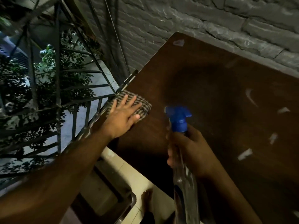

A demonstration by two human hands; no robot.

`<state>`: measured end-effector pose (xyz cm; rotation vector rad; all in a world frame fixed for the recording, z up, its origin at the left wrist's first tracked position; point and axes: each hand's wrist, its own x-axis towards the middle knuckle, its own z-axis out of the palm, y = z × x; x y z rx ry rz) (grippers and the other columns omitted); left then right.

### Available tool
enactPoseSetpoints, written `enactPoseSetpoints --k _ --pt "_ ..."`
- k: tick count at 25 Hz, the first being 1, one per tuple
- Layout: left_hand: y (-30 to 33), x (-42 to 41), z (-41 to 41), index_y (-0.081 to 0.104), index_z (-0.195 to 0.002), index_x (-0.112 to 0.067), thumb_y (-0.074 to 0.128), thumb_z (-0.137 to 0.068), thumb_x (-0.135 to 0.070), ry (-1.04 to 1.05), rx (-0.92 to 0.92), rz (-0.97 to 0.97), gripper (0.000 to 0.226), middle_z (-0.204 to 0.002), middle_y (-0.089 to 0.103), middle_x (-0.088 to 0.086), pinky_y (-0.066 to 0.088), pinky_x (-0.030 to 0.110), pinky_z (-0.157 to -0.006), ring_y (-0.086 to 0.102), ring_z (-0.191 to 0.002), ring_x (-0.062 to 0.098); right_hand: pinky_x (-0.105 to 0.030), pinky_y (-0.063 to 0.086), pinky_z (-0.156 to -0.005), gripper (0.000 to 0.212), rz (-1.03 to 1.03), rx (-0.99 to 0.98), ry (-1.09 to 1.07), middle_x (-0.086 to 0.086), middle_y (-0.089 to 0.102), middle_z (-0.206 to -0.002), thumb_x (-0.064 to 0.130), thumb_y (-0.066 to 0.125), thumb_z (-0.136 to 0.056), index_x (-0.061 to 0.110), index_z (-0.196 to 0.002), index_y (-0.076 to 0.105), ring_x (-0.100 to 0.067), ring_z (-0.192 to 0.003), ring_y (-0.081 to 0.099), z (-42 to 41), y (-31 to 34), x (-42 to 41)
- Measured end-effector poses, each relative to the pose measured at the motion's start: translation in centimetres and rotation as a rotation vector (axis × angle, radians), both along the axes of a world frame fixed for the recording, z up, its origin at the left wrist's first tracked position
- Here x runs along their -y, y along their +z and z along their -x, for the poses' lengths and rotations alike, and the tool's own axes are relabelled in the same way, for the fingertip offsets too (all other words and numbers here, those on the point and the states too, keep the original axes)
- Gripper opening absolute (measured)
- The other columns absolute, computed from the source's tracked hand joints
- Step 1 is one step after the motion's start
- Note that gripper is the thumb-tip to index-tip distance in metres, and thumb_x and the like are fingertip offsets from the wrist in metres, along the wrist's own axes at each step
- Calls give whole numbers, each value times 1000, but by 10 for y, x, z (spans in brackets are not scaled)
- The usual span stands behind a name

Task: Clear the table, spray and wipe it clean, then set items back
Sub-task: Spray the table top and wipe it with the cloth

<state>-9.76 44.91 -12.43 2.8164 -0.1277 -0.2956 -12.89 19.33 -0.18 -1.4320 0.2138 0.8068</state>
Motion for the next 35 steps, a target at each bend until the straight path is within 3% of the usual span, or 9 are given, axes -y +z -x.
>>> enactPoseSetpoints --k 4,9,14,19,24,26,30,32,35 --pt "-9 7 71 23 -146 -42 22 -92 -56 -373 12 8 56 -159 1 -15 -9 42 -118 -13 -147 8 -34 49 -50 7 0 38 -17 -12 57 -63 9 57 -90 10 -97 56 -29 -54 54 -7 7 -9" --pt "-1 -13 -31 25 -146 -40 16 -88 -62 -23 10 28 63 -160 8 -11 -7 49 -119 -7 -148 12 -35 51 -51 9 4 29 -68 -14 54 -68 8 58 -90 14 -96 57 -24 -54 53 -20 6 -14" --pt "-11 46 41 36 -145 -35 25 -96 -58 -405 75 65 56 -158 13 -12 -2 44 -119 2 -149 15 -34 50 -51 7 24 43 -67 -11 58 -62 10 58 -89 12 -95 58 -25 -51 55 -32 -4 6" --pt "-1 26 -70 29 -146 -37 22 -89 -61 24 9 53 63 -160 12 -9 -9 42 -118 -3 -148 12 -36 50 -52 15 56 42 -91 -15 56 -71 8 56 -90 10 -105 56 -26 -55 55 -52 4 39" --pt "-1 74 12 30 -147 -41 24 -91 -59 -288 -9 77 59 -159 4 -16 -17 31 -116 -13 -147 7 -44 47 -61 15 45 59 -90 -12 60 -66 13 57 -91 10 -105 55 -31 -53 57 -58 9 68" --pt "0 52 14 31 -146 -41 22 -91 -64 -218 -15 120 60 -159 6 -18 -14 32 -118 -11 -146 3 -45 48 -64 19 21 28 -110 -10 60 -65 15 61 -89 13 -107 56 -30 -56 57 -63 8 75" --pt "1 74 -120 30 -147 -38 28 -94 -59 38 28 43 57 -160 9 -13 -7 43 -119 -5 -148 11 -41 50 -62 19 -19 12 -129 -10 59 -65 16 62 -89 14 -108 56 -28 -57 56 -84 3 73" --pt "-5 103 -131 28 -147 -38 32 -98 -51 -31 -4 31 52 -160 6 -13 -7 44 -118 -7 -148 12 -38 50 -58 16 -14 26 -141 -11 59 -64 15 61 -89 15 -105 58 -27 -55 55 -90 3 68" --pt "-12 86 -74 30 -146 -42 21 -95 -62 -370 22 53 56 -159 4 -17 -7 40 -119 -7 -148 10 -38 49 -56 15 -12 9 -197 -9 57 -63 12 62 -87 13 -101 58 -23 -55 54 -108 2 73"
